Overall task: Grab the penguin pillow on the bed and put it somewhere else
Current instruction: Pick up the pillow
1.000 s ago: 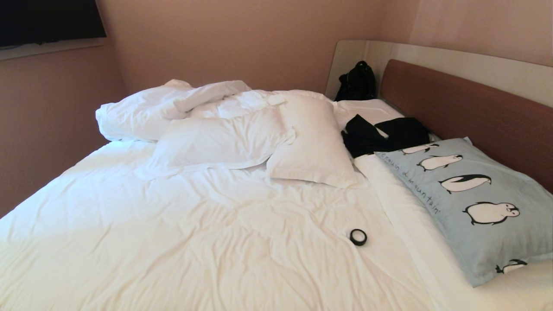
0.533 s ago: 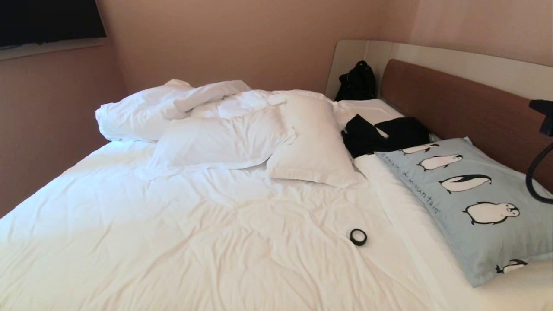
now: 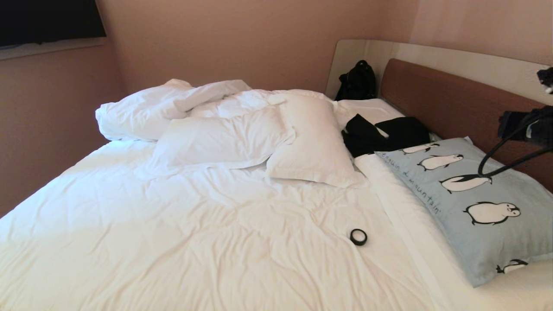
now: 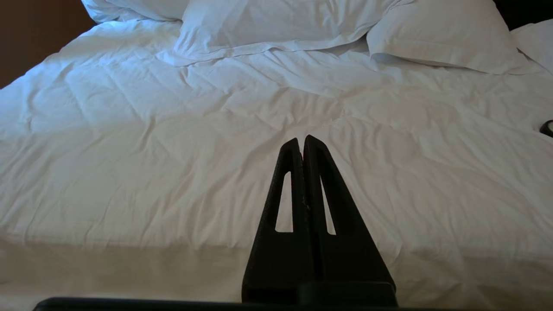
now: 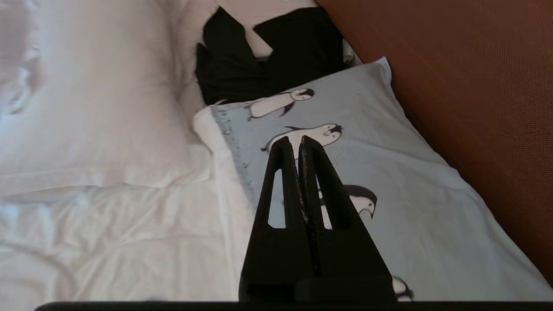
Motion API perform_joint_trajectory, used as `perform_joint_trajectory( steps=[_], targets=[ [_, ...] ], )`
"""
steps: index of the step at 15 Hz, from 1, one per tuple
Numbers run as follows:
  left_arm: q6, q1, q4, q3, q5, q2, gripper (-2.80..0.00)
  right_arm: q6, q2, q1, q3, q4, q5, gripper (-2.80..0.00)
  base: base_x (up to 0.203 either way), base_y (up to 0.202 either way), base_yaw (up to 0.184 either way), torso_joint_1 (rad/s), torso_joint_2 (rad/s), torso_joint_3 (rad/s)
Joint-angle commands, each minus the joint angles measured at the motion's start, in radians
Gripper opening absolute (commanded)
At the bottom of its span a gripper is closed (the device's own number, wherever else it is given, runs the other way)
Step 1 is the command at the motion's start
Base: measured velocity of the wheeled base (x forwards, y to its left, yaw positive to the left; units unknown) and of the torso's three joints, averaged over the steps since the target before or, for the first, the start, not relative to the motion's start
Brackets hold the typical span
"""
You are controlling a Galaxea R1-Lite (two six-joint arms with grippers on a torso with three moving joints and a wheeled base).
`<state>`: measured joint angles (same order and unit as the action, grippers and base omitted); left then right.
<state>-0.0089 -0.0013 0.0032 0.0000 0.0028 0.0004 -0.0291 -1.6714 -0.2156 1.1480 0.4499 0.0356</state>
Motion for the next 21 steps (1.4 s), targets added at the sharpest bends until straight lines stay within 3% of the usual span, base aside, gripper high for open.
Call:
perform_joint_trajectory(
  steps=[1,9,18,19,21],
  targets=[
    [0.000,0.000,0.000,0.002,0.000,0.000,-2.80,0.003,-0.163,-0.036,0.075,0.094,0.034,-2.80,0.000,0.000,0.000,0.000,0.00,0.000],
    [0.000,0.000,0.000,0.002,0.000,0.000,-2.80,0.002,-0.378,-0.123,0.249,0.045,0.126,-2.80,0.000,0.000,0.000,0.000,0.00,0.000],
    [0.000,0.000,0.000,0.002,0.000,0.000,-2.80,-0.002,-0.464,-0.137,0.285,0.042,0.113,-2.80,0.000,0.000,0.000,0.000,0.00,0.000],
    [0.000,0.000,0.000,0.002,0.000,0.000,-2.80,-0.003,-0.470,-0.137,0.288,0.041,0.111,0.00,0.000,0.000,0.000,0.000,0.00,0.000],
    [0.000,0.000,0.000,0.002,0.000,0.000,-2.80,-0.007,-0.486,-0.137,0.289,0.041,0.110,0.00,0.000,0.000,0.000,0.000,0.00,0.000]
  ],
)
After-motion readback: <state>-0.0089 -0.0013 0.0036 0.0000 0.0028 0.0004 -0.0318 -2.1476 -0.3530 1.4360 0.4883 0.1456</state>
